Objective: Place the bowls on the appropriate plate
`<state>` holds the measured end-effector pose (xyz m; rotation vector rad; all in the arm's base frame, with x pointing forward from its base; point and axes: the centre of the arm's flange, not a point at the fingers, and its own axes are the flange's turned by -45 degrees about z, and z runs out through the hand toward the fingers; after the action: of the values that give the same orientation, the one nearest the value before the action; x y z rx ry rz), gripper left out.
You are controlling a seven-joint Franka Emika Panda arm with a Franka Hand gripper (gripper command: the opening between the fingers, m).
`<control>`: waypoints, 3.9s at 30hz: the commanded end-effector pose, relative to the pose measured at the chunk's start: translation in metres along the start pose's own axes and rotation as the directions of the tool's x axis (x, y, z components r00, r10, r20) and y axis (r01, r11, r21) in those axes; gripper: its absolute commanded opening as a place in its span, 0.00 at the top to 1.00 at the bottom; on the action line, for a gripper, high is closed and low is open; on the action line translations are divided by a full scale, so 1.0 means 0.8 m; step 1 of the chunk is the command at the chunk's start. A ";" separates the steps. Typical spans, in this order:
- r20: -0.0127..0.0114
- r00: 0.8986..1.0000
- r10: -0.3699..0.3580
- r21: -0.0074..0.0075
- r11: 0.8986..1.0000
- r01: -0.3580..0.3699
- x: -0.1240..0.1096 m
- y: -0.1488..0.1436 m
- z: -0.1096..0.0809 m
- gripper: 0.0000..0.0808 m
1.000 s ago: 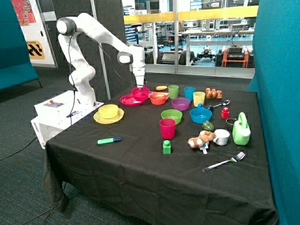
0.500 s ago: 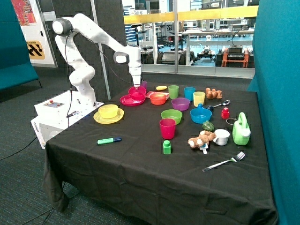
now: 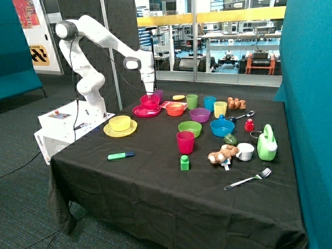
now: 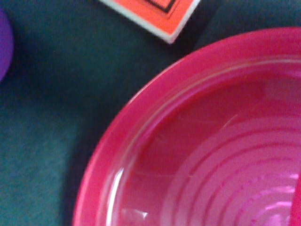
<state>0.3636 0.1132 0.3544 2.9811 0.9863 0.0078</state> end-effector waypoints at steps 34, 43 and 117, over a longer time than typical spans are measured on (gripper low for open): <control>0.004 0.997 0.078 0.003 0.997 -0.078 -0.029 -0.031 0.034 1.00; 0.005 0.995 0.102 0.003 0.995 -0.102 -0.027 -0.022 0.041 1.00; 0.005 0.991 0.131 0.002 0.991 -0.131 0.039 0.024 -0.020 0.22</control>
<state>0.3807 0.1167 0.3529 3.0305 0.8279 0.0029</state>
